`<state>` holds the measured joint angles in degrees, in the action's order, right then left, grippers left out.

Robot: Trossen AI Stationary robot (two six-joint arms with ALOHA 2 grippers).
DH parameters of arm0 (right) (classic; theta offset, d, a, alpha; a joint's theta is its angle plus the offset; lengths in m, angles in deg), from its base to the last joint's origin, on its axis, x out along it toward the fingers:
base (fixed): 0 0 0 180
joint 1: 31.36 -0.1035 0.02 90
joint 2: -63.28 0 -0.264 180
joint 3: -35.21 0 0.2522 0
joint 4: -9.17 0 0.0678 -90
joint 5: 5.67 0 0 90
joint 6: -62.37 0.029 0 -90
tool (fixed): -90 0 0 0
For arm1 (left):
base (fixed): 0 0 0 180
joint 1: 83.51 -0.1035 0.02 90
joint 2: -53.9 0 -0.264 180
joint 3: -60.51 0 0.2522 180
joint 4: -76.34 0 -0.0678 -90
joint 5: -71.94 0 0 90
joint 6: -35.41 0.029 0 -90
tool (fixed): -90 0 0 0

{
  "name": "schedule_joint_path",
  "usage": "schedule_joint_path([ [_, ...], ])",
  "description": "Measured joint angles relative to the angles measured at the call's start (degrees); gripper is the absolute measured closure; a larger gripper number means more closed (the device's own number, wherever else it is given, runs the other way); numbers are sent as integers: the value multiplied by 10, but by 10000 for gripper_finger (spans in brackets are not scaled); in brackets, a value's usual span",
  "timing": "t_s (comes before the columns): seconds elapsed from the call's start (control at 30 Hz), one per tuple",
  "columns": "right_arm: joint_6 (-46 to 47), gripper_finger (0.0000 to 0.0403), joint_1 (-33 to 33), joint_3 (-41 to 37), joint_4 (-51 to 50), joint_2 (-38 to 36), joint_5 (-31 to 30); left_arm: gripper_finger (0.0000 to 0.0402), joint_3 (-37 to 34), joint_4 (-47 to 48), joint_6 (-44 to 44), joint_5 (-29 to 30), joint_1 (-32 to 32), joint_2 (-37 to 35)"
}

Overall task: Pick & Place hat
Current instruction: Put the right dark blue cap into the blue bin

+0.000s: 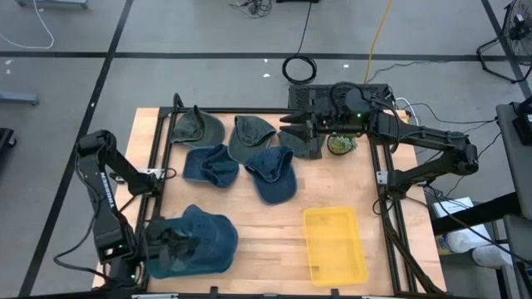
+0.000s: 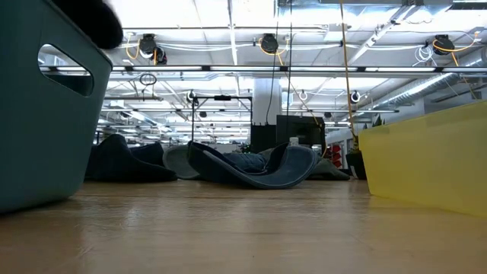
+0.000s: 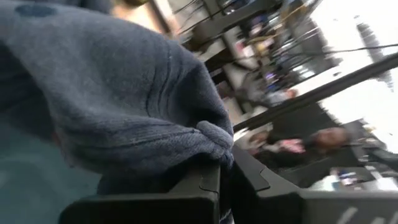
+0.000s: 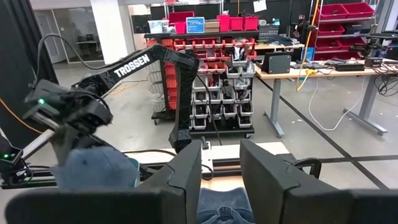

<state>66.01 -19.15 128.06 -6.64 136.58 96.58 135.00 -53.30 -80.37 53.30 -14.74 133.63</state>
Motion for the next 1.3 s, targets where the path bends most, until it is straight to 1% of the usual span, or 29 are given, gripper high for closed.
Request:
schedule_joint_path([
  [0.1,1,303,0,0,0,0,0,394,0,67,-80,-56,-9,0],
  [0.17,0,303,0,0,0,0,0,394,0,85,-116,-90,-13,0],
  [0.33,0,303,0,0,0,0,0,394,0,86,-160,-182,-20,0],
  [0.47,-3,303,0,0,0,0,0,394,0,88,-198,-231,-20,0],
  [0.6,-21,303,0,0,-1,0,0,394,0,92,-230,-316,-16,0],
  [0.73,-28,303,0,0,-4,0,0,394,0,88,-231,-331,-17,0],
  [0.87,-28,303,0,0,-4,0,-1,394,0,99,-231,-362,-27,0],
  [1.13,-28,303,0,0,-4,0,-1,389,0,114,-231,-363,-35,0],
  [1.3,-28,303,0,0,-5,0,-1,395,0,112,-221,-364,-35,0],
])
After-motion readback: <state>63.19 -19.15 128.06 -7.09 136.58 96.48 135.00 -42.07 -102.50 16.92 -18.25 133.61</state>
